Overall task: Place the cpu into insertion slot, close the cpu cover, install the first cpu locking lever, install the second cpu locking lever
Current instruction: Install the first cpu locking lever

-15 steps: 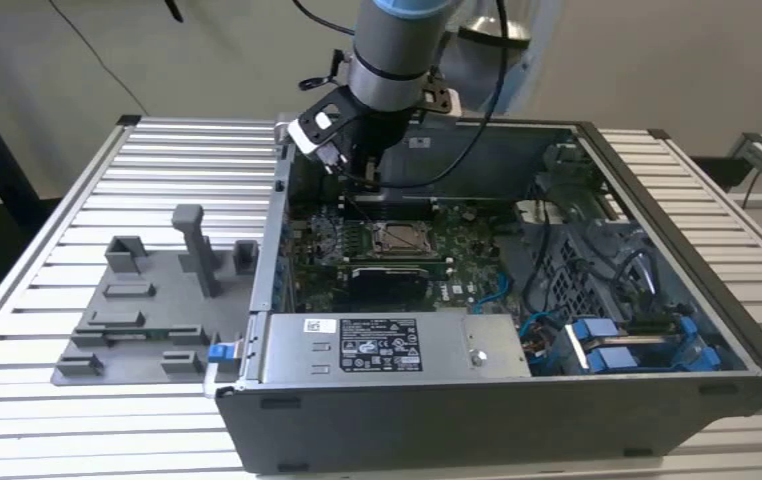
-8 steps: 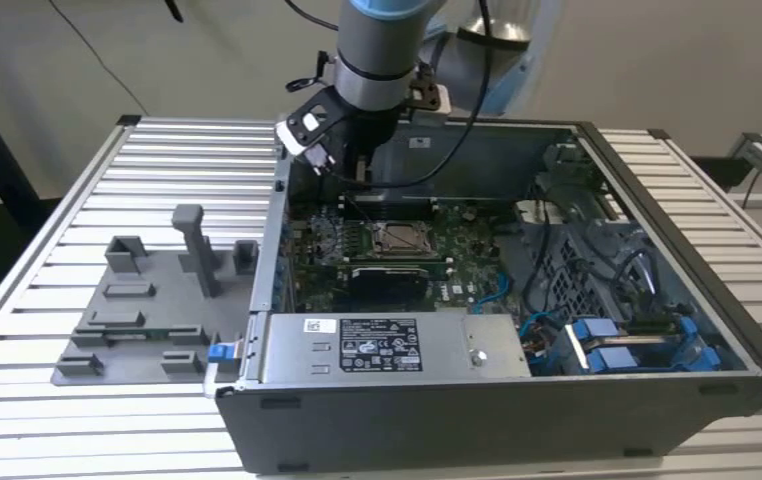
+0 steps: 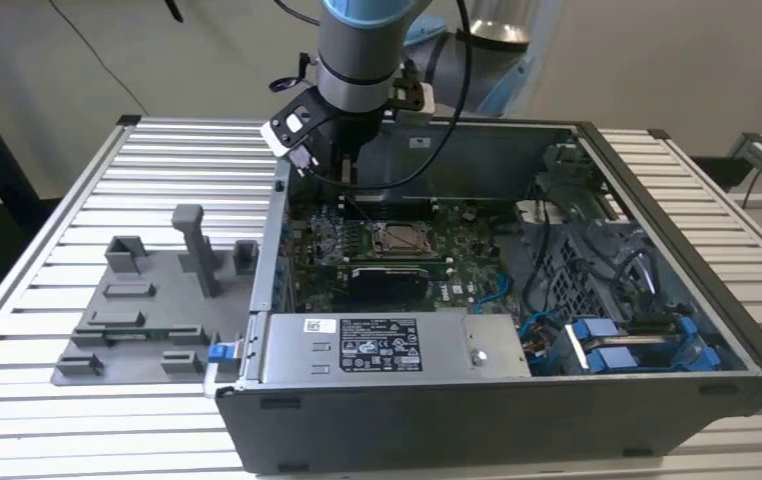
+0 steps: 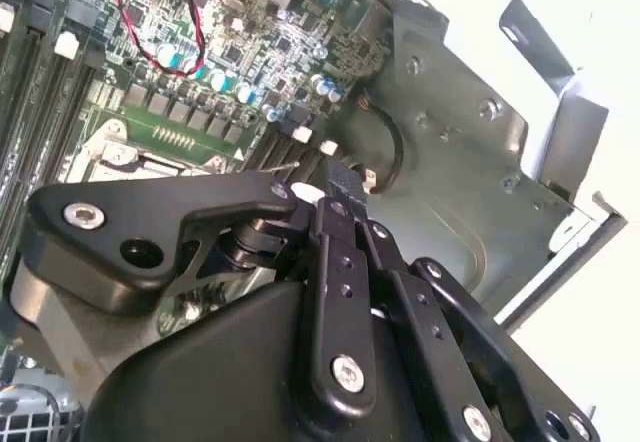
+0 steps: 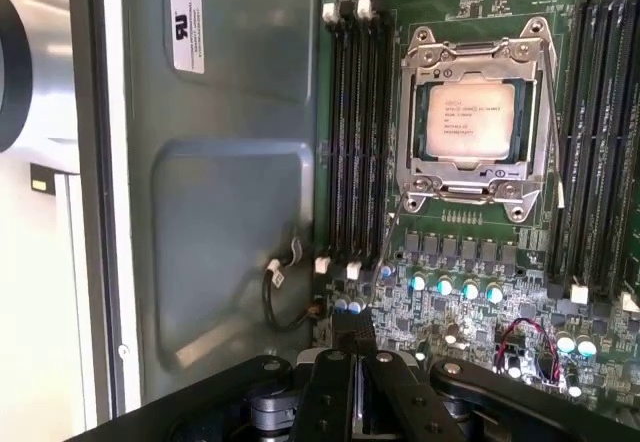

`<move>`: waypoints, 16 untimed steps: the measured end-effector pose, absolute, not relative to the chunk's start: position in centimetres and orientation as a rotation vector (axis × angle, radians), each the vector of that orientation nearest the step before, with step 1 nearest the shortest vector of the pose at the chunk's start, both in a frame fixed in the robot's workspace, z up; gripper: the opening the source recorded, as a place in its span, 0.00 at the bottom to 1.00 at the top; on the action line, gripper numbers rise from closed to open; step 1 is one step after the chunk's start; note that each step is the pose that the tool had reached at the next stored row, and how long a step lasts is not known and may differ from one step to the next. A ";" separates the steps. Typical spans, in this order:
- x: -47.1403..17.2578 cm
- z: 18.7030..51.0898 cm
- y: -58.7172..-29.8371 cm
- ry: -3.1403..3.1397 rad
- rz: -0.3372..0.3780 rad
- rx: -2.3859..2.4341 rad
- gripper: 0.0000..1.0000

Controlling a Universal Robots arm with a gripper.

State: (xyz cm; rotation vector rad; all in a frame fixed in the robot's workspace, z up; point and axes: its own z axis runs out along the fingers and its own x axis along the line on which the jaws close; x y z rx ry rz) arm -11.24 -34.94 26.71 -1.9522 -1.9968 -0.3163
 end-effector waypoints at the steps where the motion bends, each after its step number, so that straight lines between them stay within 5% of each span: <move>1: -11.2 26.7 -34.9 -1.997 -0.316 -1.952 0.11; 16: -11.4 26.1 -35.0 -1.993 -0.331 -1.944 0.11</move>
